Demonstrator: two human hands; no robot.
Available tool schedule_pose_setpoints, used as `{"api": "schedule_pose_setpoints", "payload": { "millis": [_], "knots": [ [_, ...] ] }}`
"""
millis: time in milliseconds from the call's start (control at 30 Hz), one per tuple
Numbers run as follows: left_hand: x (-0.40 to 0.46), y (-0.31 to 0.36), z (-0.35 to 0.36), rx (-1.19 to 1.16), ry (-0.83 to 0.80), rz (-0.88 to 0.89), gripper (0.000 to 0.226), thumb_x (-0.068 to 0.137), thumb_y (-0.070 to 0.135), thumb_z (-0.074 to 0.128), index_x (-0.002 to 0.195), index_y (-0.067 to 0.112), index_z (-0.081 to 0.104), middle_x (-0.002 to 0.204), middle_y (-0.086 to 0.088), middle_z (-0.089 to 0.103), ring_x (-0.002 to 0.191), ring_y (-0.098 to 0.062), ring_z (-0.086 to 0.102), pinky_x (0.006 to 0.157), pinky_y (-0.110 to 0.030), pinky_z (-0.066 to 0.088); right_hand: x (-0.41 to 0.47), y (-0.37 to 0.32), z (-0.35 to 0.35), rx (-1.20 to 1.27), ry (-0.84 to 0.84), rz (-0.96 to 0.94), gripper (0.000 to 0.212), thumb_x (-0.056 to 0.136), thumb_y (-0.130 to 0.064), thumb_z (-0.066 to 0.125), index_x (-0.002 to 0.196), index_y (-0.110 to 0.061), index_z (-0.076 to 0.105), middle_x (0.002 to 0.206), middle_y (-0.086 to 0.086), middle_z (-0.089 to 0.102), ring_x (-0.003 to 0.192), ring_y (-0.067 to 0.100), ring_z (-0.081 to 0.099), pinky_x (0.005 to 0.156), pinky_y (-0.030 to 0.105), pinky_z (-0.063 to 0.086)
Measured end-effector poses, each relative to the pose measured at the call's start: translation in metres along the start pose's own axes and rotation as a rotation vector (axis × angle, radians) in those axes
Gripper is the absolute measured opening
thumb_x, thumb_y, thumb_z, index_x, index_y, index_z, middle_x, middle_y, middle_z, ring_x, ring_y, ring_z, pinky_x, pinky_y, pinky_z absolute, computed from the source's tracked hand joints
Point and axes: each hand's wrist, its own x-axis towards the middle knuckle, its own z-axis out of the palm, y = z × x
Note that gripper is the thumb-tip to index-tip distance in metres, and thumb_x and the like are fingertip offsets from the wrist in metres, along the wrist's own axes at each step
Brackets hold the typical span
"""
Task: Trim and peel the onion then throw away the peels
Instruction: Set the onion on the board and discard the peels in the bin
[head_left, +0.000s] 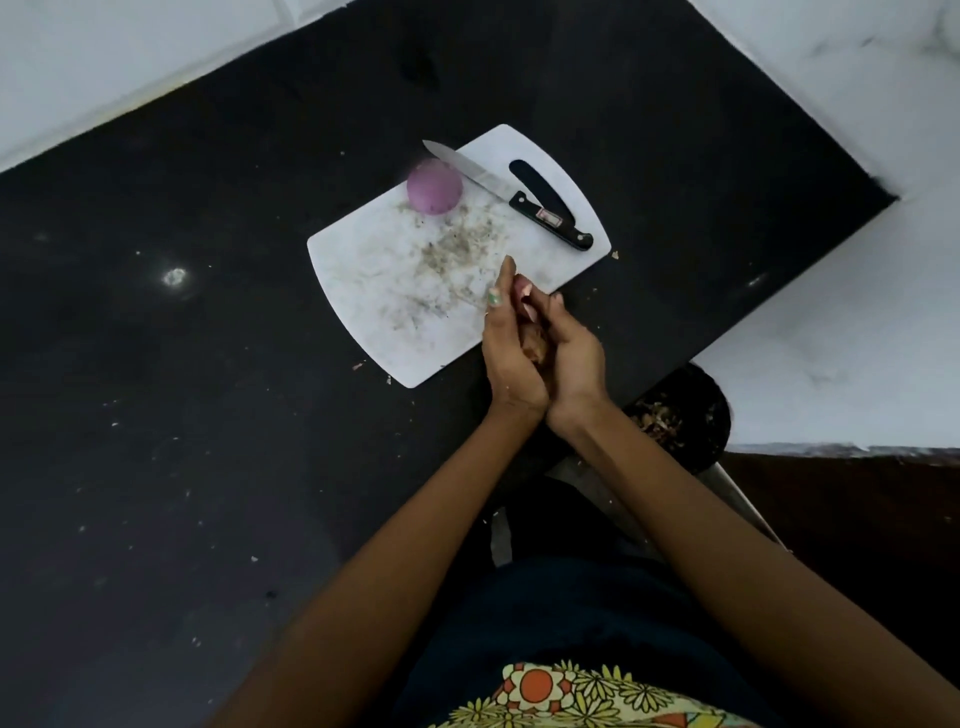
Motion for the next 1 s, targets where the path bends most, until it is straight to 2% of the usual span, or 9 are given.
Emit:
{"api": "schedule_pose_setpoints", "payload": {
  "millis": [67, 167, 267, 433, 600, 700, 833, 900, 1000],
  "knots": [
    [0.001, 0.005, 0.0, -0.092, 0.062, -0.05, 0.063, 0.097, 0.048, 0.029, 0.142, 0.005, 0.038, 0.133, -0.003, 0.053, 0.119, -0.015, 0.051, 0.1, -0.025, 0.041, -0.004, -0.004, 0.004, 0.122, -0.029, 0.032, 0.034, 0.1, -0.023, 0.035, 0.111, -0.003, 0.06, 0.106, 0.007, 0.064, 0.117, 0.021, 0.057, 0.095, 0.029, 0.046],
    [-0.003, 0.012, 0.0, -0.183, 0.104, -0.079, 0.068, 0.097, 0.052, 0.02, 0.14, 0.005, 0.043, 0.15, -0.024, 0.032, 0.139, -0.035, 0.031, 0.109, -0.035, 0.032, -0.012, -0.009, 0.01, 0.204, -0.085, 0.052, 0.038, 0.101, -0.024, 0.031, 0.11, -0.001, 0.06, 0.107, 0.01, 0.065, 0.109, 0.021, 0.059, 0.101, 0.034, 0.043],
    [-0.01, 0.015, 0.005, -0.163, 0.13, -0.023, 0.068, 0.098, 0.051, 0.016, 0.139, 0.004, 0.045, 0.146, -0.013, 0.043, 0.135, -0.024, 0.042, 0.111, -0.033, 0.035, -0.019, -0.014, 0.009, 0.21, -0.091, 0.042, 0.039, 0.101, -0.024, 0.031, 0.112, -0.001, 0.06, 0.108, 0.011, 0.065, 0.11, 0.022, 0.059, 0.1, 0.034, 0.044],
    [-0.017, 0.016, 0.025, -0.069, 0.072, 0.09, 0.069, 0.099, 0.049, 0.01, 0.139, 0.003, 0.043, 0.129, 0.0, 0.055, 0.109, -0.004, 0.058, 0.086, -0.015, 0.05, -0.03, -0.035, 0.0, 0.247, -0.129, 0.0, 0.04, 0.1, -0.025, 0.032, 0.106, -0.002, 0.064, 0.105, 0.009, 0.069, 0.108, 0.021, 0.062, 0.097, 0.033, 0.046],
    [-0.029, 0.0, 0.069, -0.129, -0.048, 0.084, 0.071, 0.098, 0.051, 0.012, 0.139, 0.002, 0.043, 0.136, -0.008, 0.054, 0.11, -0.025, 0.061, 0.077, -0.013, 0.05, -0.035, -0.068, -0.029, 0.301, -0.151, -0.043, 0.034, 0.095, -0.025, 0.04, 0.114, -0.007, 0.061, 0.123, 0.011, 0.063, 0.12, 0.024, 0.057, 0.106, 0.04, 0.042],
    [-0.033, -0.025, 0.107, -0.088, -0.102, 0.03, 0.075, 0.091, 0.054, 0.015, 0.14, 0.003, 0.042, 0.146, -0.024, 0.04, 0.131, -0.04, 0.041, 0.087, -0.019, 0.046, -0.035, -0.094, -0.067, 0.32, -0.132, -0.098, 0.036, 0.094, -0.026, 0.039, 0.116, -0.005, 0.059, 0.127, 0.014, 0.059, 0.124, 0.027, 0.053, 0.11, 0.042, 0.037],
    [-0.04, -0.075, 0.159, -0.027, -0.165, -0.065, 0.077, 0.086, 0.056, 0.02, 0.14, 0.005, 0.043, 0.14, -0.01, 0.05, 0.113, -0.01, 0.057, 0.091, -0.02, 0.049, -0.032, -0.13, -0.137, 0.422, -0.04, -0.13, 0.037, 0.094, -0.025, 0.038, 0.113, -0.003, 0.062, 0.12, 0.013, 0.063, 0.121, 0.027, 0.055, 0.107, 0.04, 0.04],
    [-0.041, -0.115, 0.182, 0.033, -0.204, -0.163, 0.075, 0.089, 0.057, 0.019, 0.14, 0.007, 0.043, 0.141, -0.014, 0.049, 0.111, -0.013, 0.054, 0.09, -0.02, 0.049, -0.025, -0.141, -0.18, 0.492, 0.055, -0.127, 0.037, 0.096, -0.025, 0.037, 0.114, -0.004, 0.062, 0.116, 0.012, 0.066, 0.118, 0.026, 0.057, 0.103, 0.038, 0.043],
    [-0.038, -0.171, 0.21, 0.126, -0.219, -0.341, 0.07, 0.094, 0.058, 0.018, 0.14, 0.011, 0.044, 0.142, -0.011, 0.049, 0.128, -0.019, 0.048, 0.107, -0.031, 0.04, -0.004, -0.146, -0.244, 0.589, 0.195, -0.1, 0.037, 0.096, -0.026, 0.037, 0.114, -0.004, 0.061, 0.12, 0.013, 0.063, 0.121, 0.028, 0.055, 0.106, 0.038, 0.041]
  ]
}}
